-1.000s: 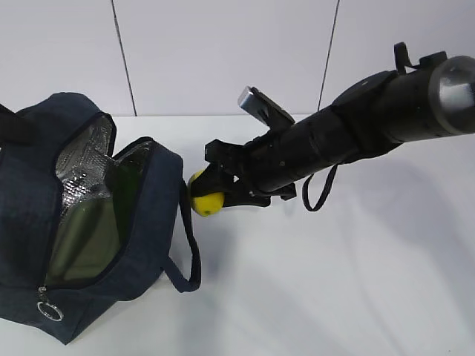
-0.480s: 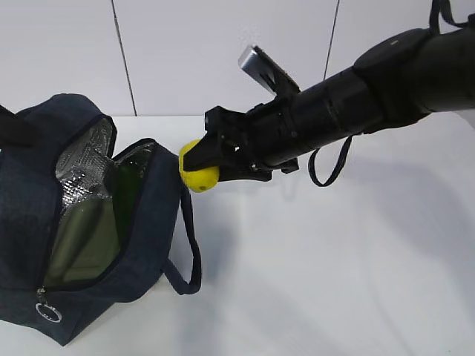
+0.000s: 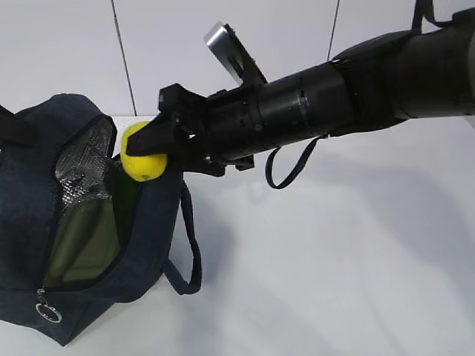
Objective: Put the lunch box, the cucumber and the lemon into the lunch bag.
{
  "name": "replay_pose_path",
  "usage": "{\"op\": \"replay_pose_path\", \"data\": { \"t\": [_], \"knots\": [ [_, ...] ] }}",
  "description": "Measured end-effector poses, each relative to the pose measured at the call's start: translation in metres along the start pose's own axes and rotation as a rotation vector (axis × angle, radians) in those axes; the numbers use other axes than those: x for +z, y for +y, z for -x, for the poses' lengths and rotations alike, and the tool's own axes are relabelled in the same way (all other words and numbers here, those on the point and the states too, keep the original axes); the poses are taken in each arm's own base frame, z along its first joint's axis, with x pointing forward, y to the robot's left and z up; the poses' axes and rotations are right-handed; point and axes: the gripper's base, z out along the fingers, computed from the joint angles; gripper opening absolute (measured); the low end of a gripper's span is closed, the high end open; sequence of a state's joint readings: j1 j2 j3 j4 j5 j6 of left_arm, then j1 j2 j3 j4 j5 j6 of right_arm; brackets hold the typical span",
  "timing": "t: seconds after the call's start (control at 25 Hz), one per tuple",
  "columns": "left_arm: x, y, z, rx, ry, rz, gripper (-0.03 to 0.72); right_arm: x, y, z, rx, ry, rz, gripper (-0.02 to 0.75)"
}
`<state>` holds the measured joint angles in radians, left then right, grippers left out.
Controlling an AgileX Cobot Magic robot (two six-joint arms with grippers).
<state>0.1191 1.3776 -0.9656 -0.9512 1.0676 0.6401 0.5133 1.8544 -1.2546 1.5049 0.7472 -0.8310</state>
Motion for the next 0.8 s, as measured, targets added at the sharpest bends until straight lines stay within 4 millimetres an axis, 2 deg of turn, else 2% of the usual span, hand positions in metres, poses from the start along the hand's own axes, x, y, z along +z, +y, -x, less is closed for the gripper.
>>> {"op": "replay_pose_path", "data": {
  "t": [0.24,0.48,0.6,0.8],
  "knots": [
    [0.000,0.000,0.000,0.000,0.000,0.000,0.001,0.014,0.015,-0.005,-0.007,-0.057,0.026,0.368],
    [0.000,0.000,0.000,0.000,0.000,0.000,0.001,0.020,0.016,-0.005,-0.042,-0.085,0.073,0.367],
    [0.000,0.000,0.000,0.000,0.000,0.000,0.001,0.027,0.013,-0.008,-0.061,-0.074,0.109,0.367],
    [0.000,0.000,0.000,-0.002,-0.002,-0.003,0.001,0.039,-0.004,-0.014,-0.040,-0.048,0.088,0.367]
  ]
}}
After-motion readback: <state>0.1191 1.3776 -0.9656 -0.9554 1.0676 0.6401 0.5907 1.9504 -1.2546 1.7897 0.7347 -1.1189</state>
